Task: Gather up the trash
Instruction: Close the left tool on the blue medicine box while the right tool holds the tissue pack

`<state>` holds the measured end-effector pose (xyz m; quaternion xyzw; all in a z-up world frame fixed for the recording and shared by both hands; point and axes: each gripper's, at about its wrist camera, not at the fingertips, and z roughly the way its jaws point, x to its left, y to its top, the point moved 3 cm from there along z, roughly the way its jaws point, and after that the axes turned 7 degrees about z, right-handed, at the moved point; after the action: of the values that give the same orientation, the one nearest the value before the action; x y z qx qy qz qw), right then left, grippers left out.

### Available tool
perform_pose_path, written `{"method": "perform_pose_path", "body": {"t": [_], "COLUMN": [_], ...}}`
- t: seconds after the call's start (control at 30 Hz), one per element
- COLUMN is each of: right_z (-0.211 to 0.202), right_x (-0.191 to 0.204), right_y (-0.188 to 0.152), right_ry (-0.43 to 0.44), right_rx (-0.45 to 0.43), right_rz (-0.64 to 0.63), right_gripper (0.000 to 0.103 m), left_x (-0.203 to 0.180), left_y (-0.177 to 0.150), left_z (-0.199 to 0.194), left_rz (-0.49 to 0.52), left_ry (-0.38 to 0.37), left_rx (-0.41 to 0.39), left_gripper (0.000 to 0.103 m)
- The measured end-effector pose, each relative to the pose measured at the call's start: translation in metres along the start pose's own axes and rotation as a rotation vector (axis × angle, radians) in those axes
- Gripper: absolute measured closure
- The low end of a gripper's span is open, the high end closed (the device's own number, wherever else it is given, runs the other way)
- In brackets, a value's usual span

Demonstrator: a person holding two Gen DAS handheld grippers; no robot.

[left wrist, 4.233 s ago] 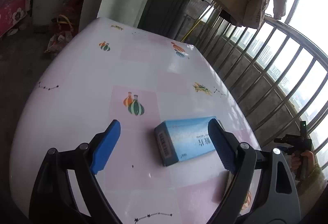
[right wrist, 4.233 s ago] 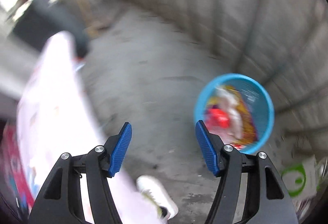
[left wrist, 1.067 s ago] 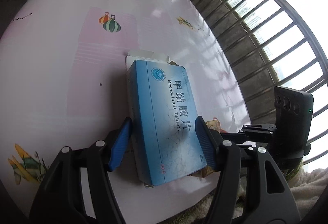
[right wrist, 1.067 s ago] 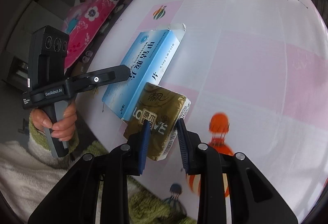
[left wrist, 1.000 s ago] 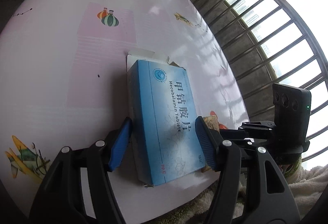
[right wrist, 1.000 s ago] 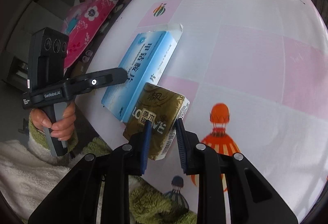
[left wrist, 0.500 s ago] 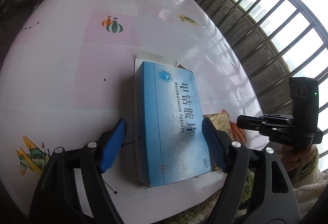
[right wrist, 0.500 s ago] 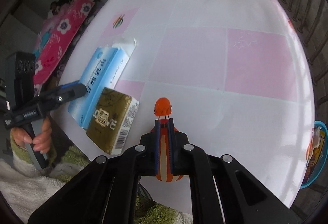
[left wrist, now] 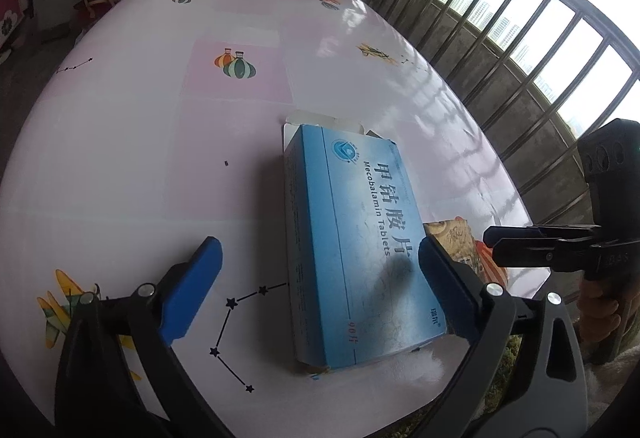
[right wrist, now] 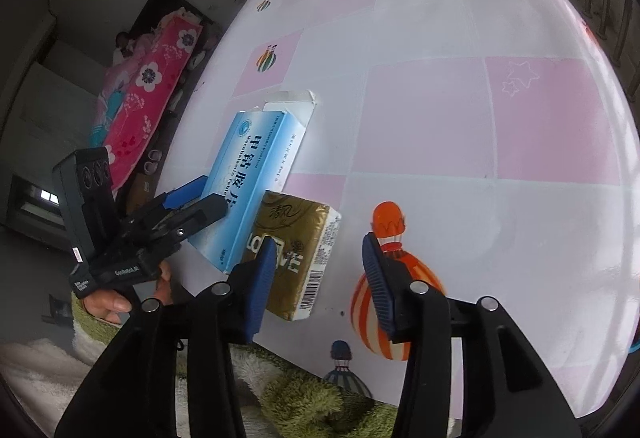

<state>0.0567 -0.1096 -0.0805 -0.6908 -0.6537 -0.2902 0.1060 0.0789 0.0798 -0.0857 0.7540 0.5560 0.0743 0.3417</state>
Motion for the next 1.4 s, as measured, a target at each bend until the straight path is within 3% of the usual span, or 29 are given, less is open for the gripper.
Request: {"method": "perform_pose_path", "body": {"t": [0.1, 0.33, 0.73, 0.97, 1.1, 1.23, 1.4], "right_z": [0.003, 0.011, 0.034, 0.023, 0.010, 0.003, 0.002], "right_x": [0.007, 0.023, 0.044, 0.032, 0.010, -0.004, -0.010], "right_y": [-0.003, -0.008, -0.005, -0.005, 0.003, 0.006, 0.008], "right_ry": [-0.010, -0.064, -0.183, -0.229, -0.255, -0.262, -0.259], "right_rx": [0.008, 0.001, -0.018, -0.044, -0.078, -0.095, -0.107], "right_rz": [-0.014, -0.071, -0.176, -0.182, -0.125, -0.079, -0.054], "right_gripper": [0.050, 0.041, 0.042, 0.046, 0.046, 0.044, 0.039], "left_x": [0.000, 0.015, 0.026, 0.022, 0.015, 0.001, -0.019], "left_y": [0.001, 0.000, -0.001, -0.002, 0.003, 0.009, 0.011], "left_z": [0.002, -0.005, -0.008, -0.009, -0.015, -0.026, -0.014], "left_rz": [0.027, -0.075, -0.176, -0.147, -0.083, -0.042, 0.017], "left_ry": [-0.001, -0.084, -0.175, -0.158, -0.044, -0.099, -0.055], "left_rx": [0.008, -0.047, -0.067, -0.064, -0.068, -0.095, -0.033], "left_gripper": [0.009, 0.009, 0.009, 0.009, 0.009, 0.009, 0.010]}}
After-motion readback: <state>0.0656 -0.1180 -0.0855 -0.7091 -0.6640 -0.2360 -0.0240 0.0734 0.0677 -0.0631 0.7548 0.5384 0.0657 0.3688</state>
